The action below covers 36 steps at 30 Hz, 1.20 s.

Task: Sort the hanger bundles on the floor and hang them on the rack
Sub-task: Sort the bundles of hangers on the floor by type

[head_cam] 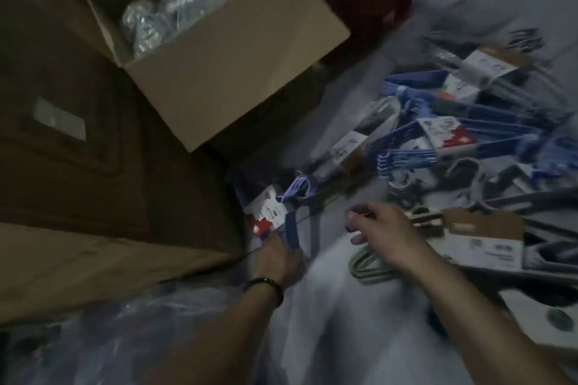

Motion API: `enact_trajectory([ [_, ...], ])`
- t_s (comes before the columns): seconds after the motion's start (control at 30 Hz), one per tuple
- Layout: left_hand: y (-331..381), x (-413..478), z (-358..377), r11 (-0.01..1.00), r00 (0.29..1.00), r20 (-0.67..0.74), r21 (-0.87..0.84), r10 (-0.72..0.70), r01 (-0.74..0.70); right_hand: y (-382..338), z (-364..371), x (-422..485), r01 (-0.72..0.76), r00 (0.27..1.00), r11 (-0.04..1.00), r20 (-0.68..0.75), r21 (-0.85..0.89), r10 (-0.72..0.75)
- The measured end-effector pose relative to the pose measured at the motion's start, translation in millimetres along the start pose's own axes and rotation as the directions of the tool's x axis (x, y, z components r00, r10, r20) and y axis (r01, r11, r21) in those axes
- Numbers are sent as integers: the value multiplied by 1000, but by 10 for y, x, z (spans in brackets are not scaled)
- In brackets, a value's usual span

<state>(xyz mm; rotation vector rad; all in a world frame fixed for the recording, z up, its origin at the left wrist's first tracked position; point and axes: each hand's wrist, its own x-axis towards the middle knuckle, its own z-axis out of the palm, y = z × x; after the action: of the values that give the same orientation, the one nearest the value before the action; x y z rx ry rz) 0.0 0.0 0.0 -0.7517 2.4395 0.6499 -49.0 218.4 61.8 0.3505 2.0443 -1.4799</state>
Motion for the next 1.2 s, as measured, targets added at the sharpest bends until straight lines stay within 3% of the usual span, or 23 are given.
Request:
enact_trajectory([
  [0.13, -173, 362, 384, 996, 999, -32, 74, 44, -42, 366, 468, 421, -4, 999, 999, 33, -41, 5],
  [0.2, -223, 441, 553, 996, 998, -11, -65, 64, -65, 583, 611, 515, 11, 999, 996, 47, -90, -7],
  [0.27, -277, 594, 634, 994, 996, -29, -73, 79, -81, 677, 654, 653, 25, 998, 989, 64, -146, -16],
  [0.43, -328, 967, 766, 975, 973, -87, -51, 212, -217, 502, 661, 1119, 157, 988, 964, 46, -214, -151],
  [0.53, -259, 947, 791, 979, 968, -162, -42, 191, -201, 349, 619, 1046, 209, 978, 931, 73, -300, -196],
  [0.67, -255, 622, 821, 960, 951, -276, -200, 137, -196, 350, 546, 739, 143, 989, 974, -10, -175, -147],
  [0.77, -379, 404, 909, 934, 880, -336, -1, 337, -358, 398, 410, 531, 166, 969, 982, -170, -84, -179],
  [0.87, -518, 386, 924, 838, 789, -287, 146, 544, -525, 394, 251, 422, 239, 952, 971, -191, -29, -240],
  [0.97, -582, 511, 868, 688, 643, -252, 347, 723, -637, 502, 75, 450, 181, 962, 959, -164, -216, -218],
  [1.07, -766, 445, 706, 585, 569, -188, 450, 800, -675, 606, 30, 374, 161, 984, 908, -10, -386, -179],
  [1.2, -1174, 109, 667, 560, 633, -54, 530, 772, -637, 774, 196, 66, 212, 959, 769, 280, -603, -45],
])
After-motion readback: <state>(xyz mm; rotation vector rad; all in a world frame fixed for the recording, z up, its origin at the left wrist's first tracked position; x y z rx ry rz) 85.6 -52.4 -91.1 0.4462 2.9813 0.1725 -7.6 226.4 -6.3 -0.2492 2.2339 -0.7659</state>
